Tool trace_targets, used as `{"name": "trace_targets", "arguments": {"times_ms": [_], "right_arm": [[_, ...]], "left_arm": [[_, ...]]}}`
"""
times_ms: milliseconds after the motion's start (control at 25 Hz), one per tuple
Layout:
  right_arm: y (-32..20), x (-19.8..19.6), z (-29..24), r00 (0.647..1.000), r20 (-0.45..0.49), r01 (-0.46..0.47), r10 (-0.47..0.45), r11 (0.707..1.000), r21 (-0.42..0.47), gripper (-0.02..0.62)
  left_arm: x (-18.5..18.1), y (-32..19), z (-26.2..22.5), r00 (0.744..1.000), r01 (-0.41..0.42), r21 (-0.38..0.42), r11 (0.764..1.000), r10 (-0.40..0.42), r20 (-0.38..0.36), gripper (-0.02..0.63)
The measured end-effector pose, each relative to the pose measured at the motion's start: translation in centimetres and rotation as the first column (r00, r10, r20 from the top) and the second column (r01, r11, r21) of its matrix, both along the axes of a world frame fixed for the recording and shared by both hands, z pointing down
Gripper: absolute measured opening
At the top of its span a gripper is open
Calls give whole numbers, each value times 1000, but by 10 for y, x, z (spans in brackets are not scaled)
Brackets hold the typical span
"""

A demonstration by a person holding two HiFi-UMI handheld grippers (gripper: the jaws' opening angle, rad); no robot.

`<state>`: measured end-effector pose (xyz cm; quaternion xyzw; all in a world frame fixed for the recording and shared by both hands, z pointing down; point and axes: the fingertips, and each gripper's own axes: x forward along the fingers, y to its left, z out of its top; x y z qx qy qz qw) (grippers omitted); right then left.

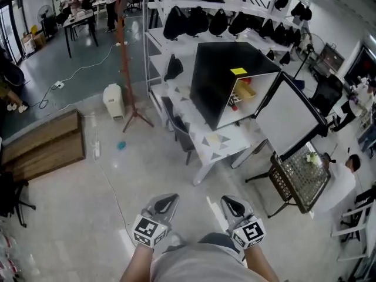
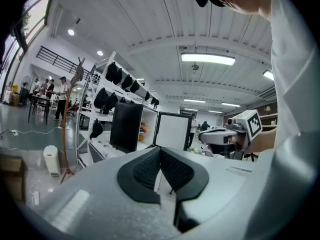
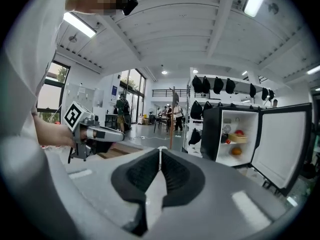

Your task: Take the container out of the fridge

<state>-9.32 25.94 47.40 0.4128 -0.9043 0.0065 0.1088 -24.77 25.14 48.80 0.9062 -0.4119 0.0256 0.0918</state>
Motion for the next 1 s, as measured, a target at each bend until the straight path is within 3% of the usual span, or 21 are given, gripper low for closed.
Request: {"name": "trace_targets", "arguments": {"times_ms": [320, 600, 1000], "right_arm": [[-22, -13, 7, 1000, -17, 5, -6, 1000, -19, 14], [-74, 13, 26, 1000, 22, -8, 9, 999, -44, 14], [-198, 85, 21, 998, 58, -17, 18, 999, -28, 14]], "left_arm": [[-27, -15, 10, 999, 40, -19, 999, -40, 13, 8], [-4, -56, 17, 998, 36, -31, 999, -34, 57, 8], [49, -174, 7, 992, 75, -38, 996, -70, 108, 9]]}}
